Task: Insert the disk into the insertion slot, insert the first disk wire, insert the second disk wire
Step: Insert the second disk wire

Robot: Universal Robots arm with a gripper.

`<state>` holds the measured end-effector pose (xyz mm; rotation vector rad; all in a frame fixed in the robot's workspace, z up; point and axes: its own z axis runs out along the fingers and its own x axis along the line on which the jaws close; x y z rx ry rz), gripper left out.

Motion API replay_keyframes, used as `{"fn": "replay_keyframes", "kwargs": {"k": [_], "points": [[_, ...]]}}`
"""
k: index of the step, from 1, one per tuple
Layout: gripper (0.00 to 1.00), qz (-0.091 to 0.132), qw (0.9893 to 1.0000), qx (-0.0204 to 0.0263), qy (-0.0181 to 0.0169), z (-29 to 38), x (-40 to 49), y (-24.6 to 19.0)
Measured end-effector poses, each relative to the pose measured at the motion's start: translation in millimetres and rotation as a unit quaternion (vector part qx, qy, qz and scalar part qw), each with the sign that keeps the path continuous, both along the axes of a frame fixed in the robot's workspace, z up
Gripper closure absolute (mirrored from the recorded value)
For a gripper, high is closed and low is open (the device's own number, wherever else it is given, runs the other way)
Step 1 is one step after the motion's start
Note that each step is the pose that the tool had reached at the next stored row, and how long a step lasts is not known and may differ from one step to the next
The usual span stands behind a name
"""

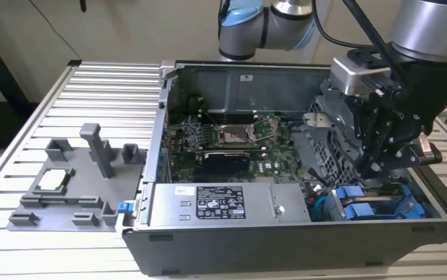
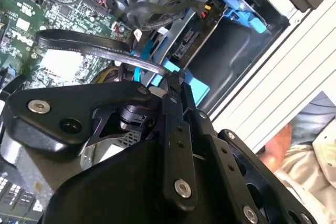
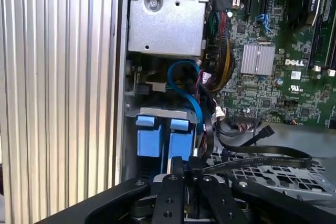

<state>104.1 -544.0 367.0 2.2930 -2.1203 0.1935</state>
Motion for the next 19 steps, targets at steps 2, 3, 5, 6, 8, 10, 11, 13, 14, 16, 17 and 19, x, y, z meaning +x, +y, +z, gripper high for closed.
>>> {"fn": "replay_keyframes", "kwargs": {"k": [2, 3, 5, 6, 8, 10, 11, 13, 14, 16, 17, 19], "points": [[0.84, 0.0, 1.0, 0.0013, 0.0084, -0.6, 4.7, -0.4], [0.84, 0.0, 0.9999, 0.002, 0.0128, -0.9, 7.0, -0.5], [0.84, 0.0, 0.9998, 0.0037, 0.0212, -1.4, 11.7, -0.6], [0.84, 0.0, 0.9997, 0.0048, 0.0254, -1.6, 14.0, -0.6], [0.84, 0.0, 0.9995, 0.0081, 0.0319, -2.2, 19.2, -0.6], [0.84, 0.0, 0.9993, 0.013, 0.0363, -2.5, 24.2, -0.6], [0.84, 0.0, 0.9991, 0.0156, 0.0384, -2.7, 26.6, -0.6], [0.84, 0.0, 0.9988, 0.0209, 0.0434, -3.1, 31.6, -0.7], [0.84, 0.0, 0.9986, 0.0229, 0.0468, -3.3, 33.5, -0.8], [0.84, 0.0, 0.9981, 0.0256, 0.0564, -3.7, 36.6, -1.2], [0.84, 0.0, 0.9978, 0.0269, 0.0614, -3.9, 37.7, -1.5], [0.84, 0.0, 0.9971, 0.0294, 0.0703, -4.3, 39.6, -2.5]]}}
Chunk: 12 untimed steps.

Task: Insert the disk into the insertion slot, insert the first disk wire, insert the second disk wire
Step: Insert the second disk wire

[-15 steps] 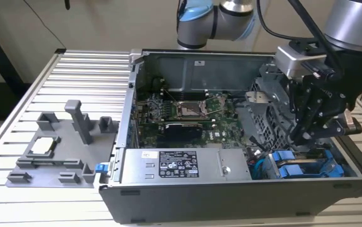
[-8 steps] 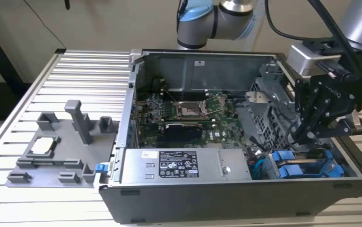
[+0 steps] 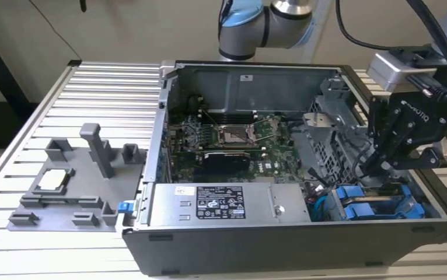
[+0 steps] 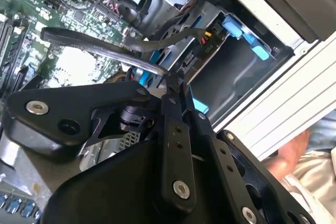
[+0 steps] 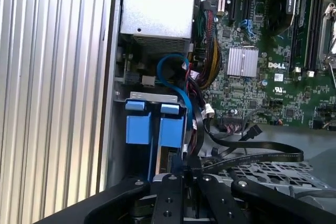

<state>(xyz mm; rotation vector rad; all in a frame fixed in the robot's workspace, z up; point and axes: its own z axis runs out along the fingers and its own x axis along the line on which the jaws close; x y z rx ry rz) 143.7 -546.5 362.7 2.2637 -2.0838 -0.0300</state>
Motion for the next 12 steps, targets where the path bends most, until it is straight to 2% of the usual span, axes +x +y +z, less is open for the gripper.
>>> {"fn": "replay_keyframes", "kwargs": {"k": [2, 4, 7, 8, 12], "points": [[0.84, 0.0, 1.0, 0.004, 0.0056, -0.6, 1.8, -1.2], [0.84, 0.0, 0.9999, 0.0104, 0.0088, -1.1, 3.3, -2.3], [0.84, 0.0, 0.9996, 0.0279, 0.0097, -2.0, 4.8, -4.0], [0.84, 0.0, 0.9995, 0.0317, 0.0097, -2.1, 4.8, -5.0], [0.84, -0.005, 0.9993, 0.0348, 0.0095, -2.6, 4.9, -9.5]]}}
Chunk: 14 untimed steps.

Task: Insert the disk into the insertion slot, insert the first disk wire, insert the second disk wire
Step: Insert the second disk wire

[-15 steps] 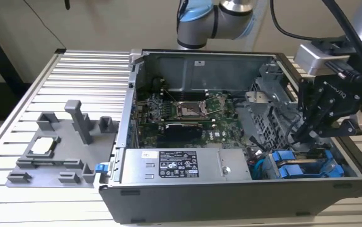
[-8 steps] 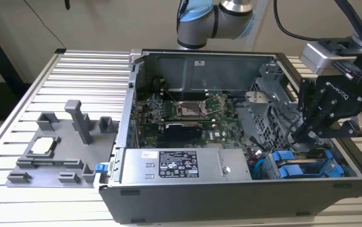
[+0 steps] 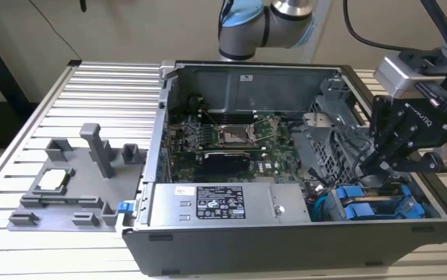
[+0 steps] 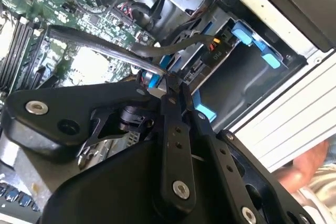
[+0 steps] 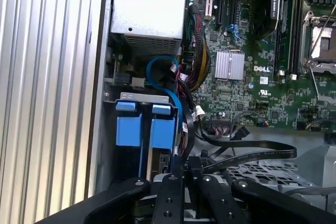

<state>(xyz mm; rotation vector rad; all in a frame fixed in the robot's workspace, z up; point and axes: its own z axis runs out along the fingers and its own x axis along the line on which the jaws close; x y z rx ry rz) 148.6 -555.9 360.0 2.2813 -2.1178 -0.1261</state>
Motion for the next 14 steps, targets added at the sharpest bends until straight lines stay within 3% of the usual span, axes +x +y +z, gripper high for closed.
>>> {"fn": "replay_keyframes", "kwargs": {"k": [4, 14], "points": [[0.84, -0.005, 1.0, 0.0003, 0.0, -1.4, 0.0, -7.0], [0.84, -0.016, 0.9999, 0.0045, 0.0001, -5.5, 2.6, -15.1]]}}
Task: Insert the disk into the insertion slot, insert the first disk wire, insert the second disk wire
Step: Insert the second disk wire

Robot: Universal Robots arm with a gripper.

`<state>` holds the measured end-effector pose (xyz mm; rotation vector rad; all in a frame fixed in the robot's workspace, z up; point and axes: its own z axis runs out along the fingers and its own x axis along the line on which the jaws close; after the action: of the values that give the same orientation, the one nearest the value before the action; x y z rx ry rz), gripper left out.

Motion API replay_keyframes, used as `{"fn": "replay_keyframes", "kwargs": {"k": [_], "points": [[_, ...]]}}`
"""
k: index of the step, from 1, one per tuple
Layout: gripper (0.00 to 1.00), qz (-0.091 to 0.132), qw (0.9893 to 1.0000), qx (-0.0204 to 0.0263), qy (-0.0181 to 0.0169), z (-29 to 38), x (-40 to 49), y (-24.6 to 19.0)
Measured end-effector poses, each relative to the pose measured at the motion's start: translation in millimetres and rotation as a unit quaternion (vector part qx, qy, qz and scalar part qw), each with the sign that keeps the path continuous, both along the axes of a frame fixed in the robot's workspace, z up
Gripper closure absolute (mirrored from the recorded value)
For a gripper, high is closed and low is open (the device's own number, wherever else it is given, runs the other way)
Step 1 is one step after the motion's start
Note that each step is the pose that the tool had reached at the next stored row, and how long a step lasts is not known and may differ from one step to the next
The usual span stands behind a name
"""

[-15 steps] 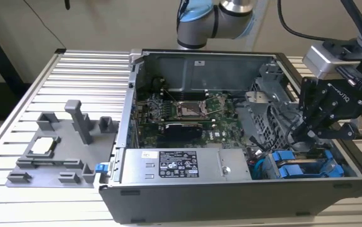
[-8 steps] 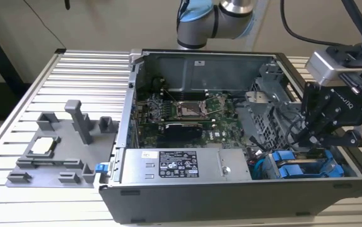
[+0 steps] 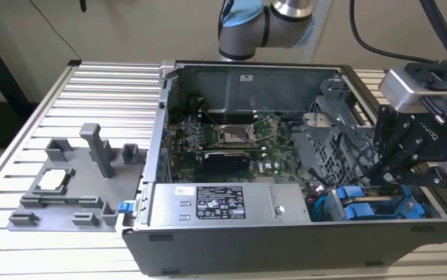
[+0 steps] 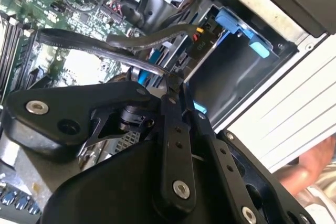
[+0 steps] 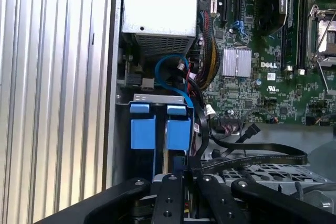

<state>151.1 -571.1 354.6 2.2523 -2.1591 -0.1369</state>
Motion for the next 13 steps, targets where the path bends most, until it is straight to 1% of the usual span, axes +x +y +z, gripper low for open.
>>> {"fn": "replay_keyframes", "kwargs": {"k": [2, 5, 7, 9, 13], "points": [[0.84, 0.0, 1.0, 0.0001, 0.0004, -0.1, 2.9, -0.4], [0.84, 0.0, 1.0, 0.0001, 0.0005, -0.4, 2.9, -0.5], [0.84, -0.003, 1.0, 0.0011, 0.0005, -2.1, 3.0, -1.0], [0.84, -0.008, 1.0, 0.0041, 0.0005, -4.4, 3.2, -1.5], [0.84, -0.017, 0.9998, 0.0138, 0.0005, -8.5, 4.2, -1.9]]}}
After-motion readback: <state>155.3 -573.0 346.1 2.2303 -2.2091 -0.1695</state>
